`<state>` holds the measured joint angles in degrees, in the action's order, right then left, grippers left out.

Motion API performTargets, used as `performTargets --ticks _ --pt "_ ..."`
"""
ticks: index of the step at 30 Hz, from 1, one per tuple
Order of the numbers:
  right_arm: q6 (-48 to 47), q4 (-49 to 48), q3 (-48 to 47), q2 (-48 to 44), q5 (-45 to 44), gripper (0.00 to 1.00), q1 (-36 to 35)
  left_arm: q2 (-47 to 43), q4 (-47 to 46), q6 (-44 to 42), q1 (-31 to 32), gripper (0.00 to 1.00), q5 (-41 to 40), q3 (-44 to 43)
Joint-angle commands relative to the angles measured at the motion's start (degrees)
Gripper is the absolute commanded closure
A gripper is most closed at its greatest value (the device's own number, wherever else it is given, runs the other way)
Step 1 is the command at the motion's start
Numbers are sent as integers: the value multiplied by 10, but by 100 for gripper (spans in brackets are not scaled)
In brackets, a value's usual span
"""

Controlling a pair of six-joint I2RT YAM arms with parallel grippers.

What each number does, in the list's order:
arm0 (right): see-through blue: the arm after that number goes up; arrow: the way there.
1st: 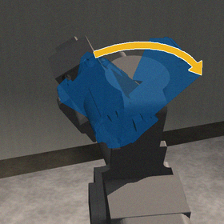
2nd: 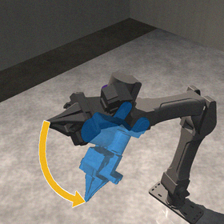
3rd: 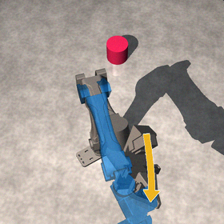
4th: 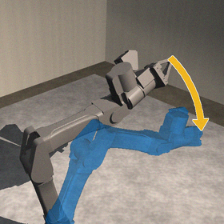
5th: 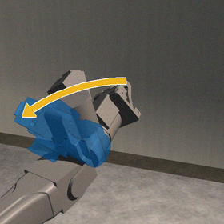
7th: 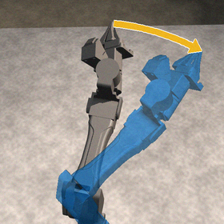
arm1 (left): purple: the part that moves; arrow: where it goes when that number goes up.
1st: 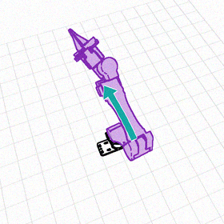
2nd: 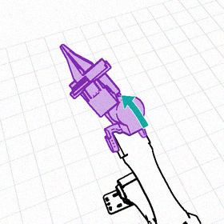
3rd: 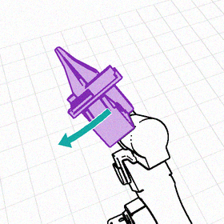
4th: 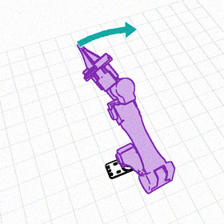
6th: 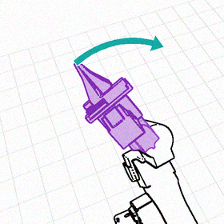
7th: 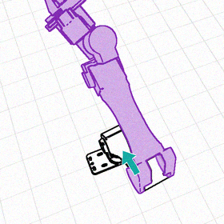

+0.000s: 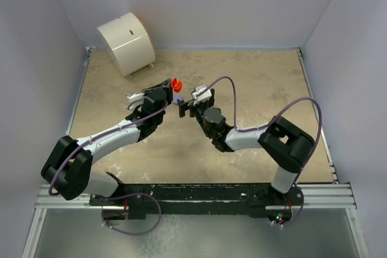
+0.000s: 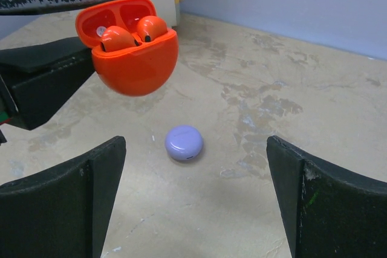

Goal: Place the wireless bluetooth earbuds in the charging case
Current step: Close the charging case.

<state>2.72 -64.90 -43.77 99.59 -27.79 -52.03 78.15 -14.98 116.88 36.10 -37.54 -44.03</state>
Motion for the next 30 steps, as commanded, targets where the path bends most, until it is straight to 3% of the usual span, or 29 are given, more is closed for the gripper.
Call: performTargets --ticks 1,17,30 --pt "-27 -54 -31 18 -9 0 -3 12 86 87 6 100 -50 -30" --pt "-44 -72 -71 64 -15 0 -3 22 102 109 23 100 -43 -21" --pt "-64 -130 -45 63 -81 0 -3 19 102 124 28 100 -35 6"
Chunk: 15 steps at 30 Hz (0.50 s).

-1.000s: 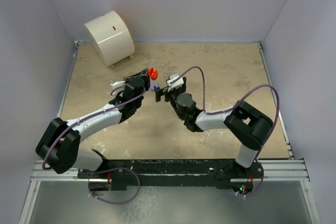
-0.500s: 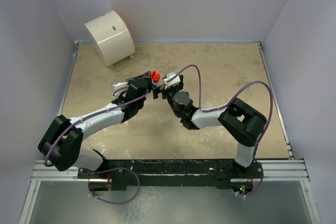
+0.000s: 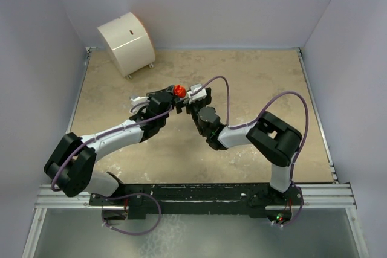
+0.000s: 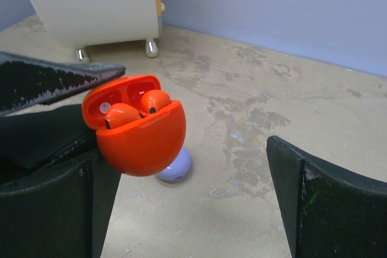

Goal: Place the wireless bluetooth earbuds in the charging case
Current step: Close the charging case.

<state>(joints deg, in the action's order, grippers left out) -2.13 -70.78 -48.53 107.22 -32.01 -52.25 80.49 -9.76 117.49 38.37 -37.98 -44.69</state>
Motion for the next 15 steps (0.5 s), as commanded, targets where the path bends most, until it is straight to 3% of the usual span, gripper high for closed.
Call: performTargets --ticks 1,9,15 --pt "-17 -71 4 -15 -44 0 -1 -6 53 118 5 100 -34 14" --pt "-25 -46 26 -40 -89 0 -1 -16 62 120 5 100 -58 25" --pt "130 169 27 -113 -106 0 6 -44 38 38 2 100 -92 41"
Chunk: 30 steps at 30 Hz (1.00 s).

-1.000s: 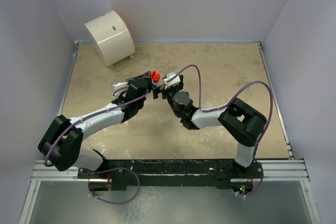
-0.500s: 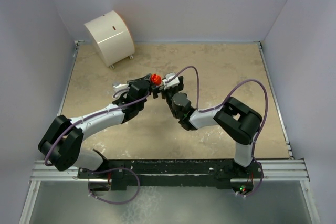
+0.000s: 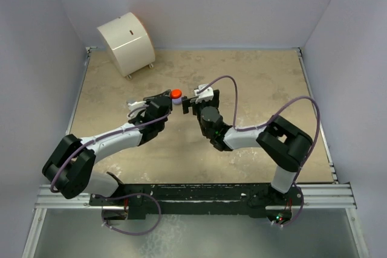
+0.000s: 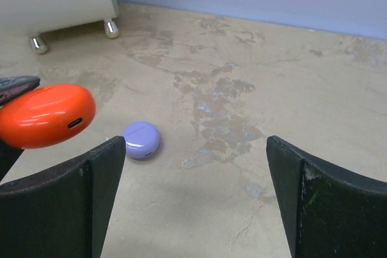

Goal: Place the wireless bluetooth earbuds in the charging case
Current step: Place the charging case at the center of the board.

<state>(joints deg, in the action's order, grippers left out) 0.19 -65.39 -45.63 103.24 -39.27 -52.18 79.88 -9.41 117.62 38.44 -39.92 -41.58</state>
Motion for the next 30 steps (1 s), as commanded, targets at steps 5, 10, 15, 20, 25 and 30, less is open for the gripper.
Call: performTargets --ticks 5,10,15,20,25,30 --pt "179 206 22 -156 -39 0 11 -46 2 -118 -1 100 -52 29" --pt "208 273 19 -242 -36 0 36 21 -97 -261 -1 100 22 52" --pt "215 303 25 -324 -6 0 65 128 -198 -375 2 100 100 5" --pt "217 321 38 -381 7 0 83 224 -229 -441 7 100 138 -81" --pt "217 334 44 -415 15 0 96 328 -220 -484 11 100 172 -195" --pt "215 344 44 -452 19 0 100 429 -192 -526 12 100 195 -319"
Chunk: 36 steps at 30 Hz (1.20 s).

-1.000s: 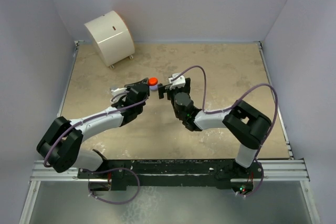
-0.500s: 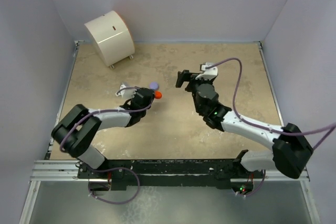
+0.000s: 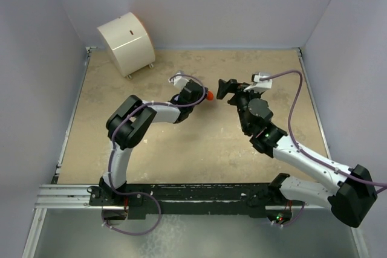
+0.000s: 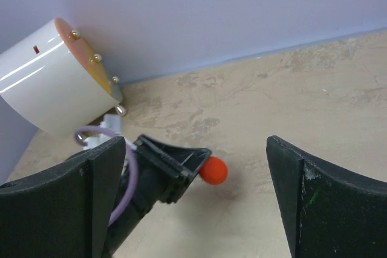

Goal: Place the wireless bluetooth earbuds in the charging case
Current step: Place the charging case at the center of the board, then reset both arms

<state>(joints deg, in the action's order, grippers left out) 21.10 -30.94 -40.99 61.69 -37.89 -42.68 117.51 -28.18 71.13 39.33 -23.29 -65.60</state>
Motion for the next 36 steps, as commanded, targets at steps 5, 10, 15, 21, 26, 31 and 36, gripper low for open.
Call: performTargets --ticks 5,10,15,21,26,31,36 --pt "5 1 4 -65 13 0 8 140 28 -100 3 100 43 -194" --pt "1 4 7 -74 17 0 11 178 29 -116 2 88 66 -235" --pt "-2 0 9 -78 28 0 12 152 45 -135 0 50 54 -211" --pt "0 -5 11 -77 38 0 13 65 68 -164 -13 41 11 -150" --pt "7 -10 14 -71 38 0 15 -60 70 -194 -22 38 -37 -67" --pt "22 -5 12 -56 31 0 20 -214 91 -211 -55 35 -64 38" --pt "57 21 5 -29 12 0 40 -397 106 -246 -118 33 -80 173"
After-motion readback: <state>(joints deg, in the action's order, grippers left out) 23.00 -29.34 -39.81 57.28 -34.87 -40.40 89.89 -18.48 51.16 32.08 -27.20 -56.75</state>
